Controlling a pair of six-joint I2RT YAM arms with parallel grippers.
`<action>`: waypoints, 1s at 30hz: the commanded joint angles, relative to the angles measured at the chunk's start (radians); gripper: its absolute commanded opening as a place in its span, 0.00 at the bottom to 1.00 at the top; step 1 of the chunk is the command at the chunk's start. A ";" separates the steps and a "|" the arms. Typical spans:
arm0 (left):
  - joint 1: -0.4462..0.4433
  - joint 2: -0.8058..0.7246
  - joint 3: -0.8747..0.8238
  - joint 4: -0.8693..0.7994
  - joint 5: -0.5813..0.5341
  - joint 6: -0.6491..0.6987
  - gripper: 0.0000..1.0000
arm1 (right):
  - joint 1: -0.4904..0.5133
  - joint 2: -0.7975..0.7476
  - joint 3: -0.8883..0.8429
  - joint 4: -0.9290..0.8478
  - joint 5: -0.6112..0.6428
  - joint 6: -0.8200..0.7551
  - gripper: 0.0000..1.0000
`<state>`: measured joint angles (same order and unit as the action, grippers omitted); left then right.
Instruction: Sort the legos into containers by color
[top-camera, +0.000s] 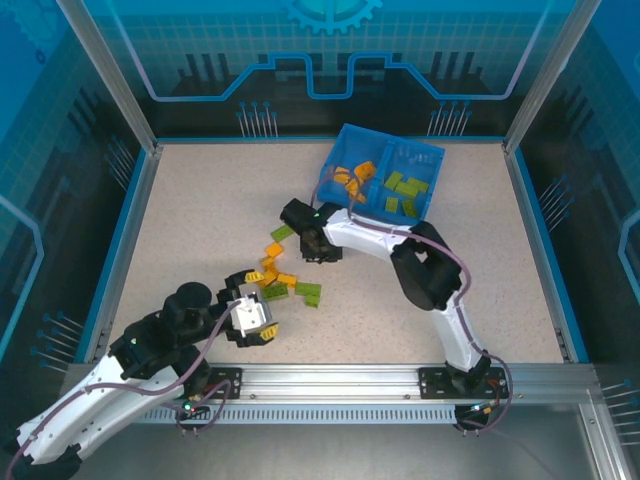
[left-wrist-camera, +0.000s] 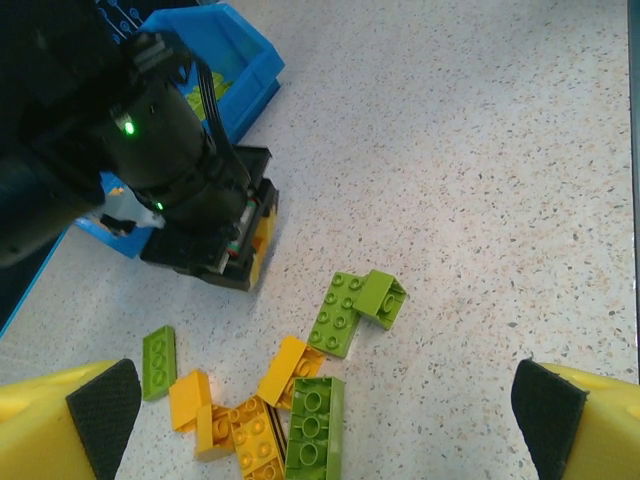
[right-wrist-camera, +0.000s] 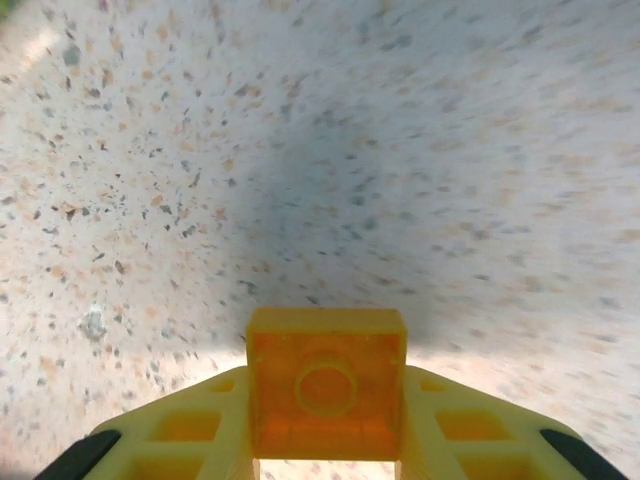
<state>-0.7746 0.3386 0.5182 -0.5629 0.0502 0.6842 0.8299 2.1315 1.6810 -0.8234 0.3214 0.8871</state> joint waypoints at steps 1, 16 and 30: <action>-0.002 -0.022 -0.018 0.047 0.050 0.018 0.99 | -0.031 -0.157 -0.031 0.050 0.099 -0.094 0.33; -0.003 -0.056 0.002 0.244 -0.185 -0.292 0.99 | -0.289 0.055 0.387 0.086 0.149 -0.464 0.34; 0.005 0.237 0.250 -0.065 -0.619 -1.035 0.98 | -0.373 0.392 0.908 -0.114 -0.058 -0.487 0.54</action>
<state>-0.7742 0.5156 0.7292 -0.5289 -0.4461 -0.1490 0.4534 2.6015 2.6328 -0.9234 0.3050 0.4011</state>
